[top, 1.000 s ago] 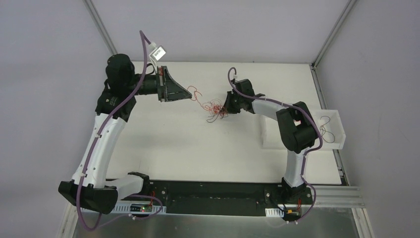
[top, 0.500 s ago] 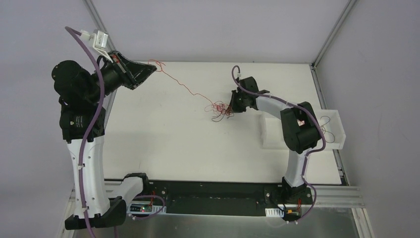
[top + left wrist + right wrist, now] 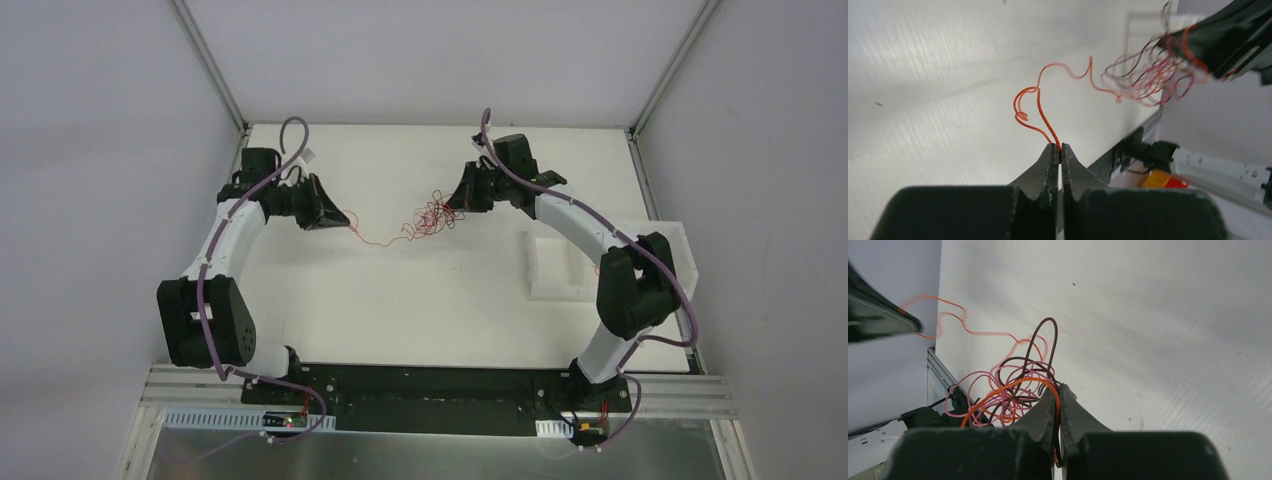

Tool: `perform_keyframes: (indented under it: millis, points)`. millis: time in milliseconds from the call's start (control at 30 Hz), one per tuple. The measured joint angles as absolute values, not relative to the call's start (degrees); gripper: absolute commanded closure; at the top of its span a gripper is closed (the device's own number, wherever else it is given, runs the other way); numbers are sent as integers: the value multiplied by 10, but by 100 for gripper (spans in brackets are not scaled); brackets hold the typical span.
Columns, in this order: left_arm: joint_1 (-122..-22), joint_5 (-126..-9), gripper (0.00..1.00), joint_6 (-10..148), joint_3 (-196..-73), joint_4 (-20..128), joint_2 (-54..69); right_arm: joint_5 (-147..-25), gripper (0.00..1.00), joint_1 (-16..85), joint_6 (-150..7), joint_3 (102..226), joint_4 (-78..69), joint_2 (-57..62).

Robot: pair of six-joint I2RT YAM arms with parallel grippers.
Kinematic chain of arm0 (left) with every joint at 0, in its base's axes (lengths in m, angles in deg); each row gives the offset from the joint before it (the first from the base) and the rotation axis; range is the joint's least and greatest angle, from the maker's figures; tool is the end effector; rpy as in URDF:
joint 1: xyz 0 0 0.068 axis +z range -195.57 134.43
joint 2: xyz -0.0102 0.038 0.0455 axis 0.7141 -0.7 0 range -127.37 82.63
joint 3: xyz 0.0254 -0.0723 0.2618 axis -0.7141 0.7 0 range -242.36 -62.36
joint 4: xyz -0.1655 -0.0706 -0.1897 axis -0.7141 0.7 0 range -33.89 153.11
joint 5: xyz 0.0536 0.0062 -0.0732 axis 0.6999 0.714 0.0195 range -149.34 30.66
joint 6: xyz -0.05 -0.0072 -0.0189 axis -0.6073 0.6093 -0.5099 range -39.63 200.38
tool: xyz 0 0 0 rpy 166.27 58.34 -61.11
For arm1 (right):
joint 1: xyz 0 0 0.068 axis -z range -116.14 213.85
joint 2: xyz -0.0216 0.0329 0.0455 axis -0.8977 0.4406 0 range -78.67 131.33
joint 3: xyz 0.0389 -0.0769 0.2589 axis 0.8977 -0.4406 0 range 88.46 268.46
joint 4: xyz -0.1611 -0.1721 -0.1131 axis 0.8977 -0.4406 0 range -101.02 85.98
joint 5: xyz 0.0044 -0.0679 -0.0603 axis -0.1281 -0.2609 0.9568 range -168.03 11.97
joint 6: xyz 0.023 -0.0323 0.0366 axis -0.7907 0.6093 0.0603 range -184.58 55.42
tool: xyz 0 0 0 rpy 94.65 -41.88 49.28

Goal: Untangle the cables

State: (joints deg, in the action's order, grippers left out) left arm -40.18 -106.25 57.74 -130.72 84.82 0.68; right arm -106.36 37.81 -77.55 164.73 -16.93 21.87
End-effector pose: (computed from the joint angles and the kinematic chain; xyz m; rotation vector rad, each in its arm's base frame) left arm 0.3091 0.0031 0.3094 -0.1240 2.2507 -1.0964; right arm 0.3522 0.1910 0.2635 -0.5406 2.2204 0.9156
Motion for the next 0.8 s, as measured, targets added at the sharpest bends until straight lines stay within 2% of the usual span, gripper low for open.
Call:
perform_keyframes:
  millis: [100, 133, 200, 367, 567, 800]
  points:
    - [-419, -1089, 55, 636, -1251, 876, 7, -1065, 100, 374, -777, 1647, -155, 185]
    - [-423, -1096, 47, 656, -1245, 884, 9, -1068, 100, 374, -779, 1647, -150, 179]
    - [-425, -1106, 40, 694, -1244, 897, 10, -1075, 100, 375, -784, 1653, -143, 175]
    - [-431, -1131, 39, 768, -1251, 913, 34, -1105, 100, 375, -813, 1657, -127, 175]
    - [-506, -1142, 44, 888, -1266, 914, 122, -1165, 100, 374, -871, 1657, -93, 175]
    - [-608, -1121, 57, 995, -1283, 904, 163, -1197, 100, 369, -899, 1656, -77, 175]
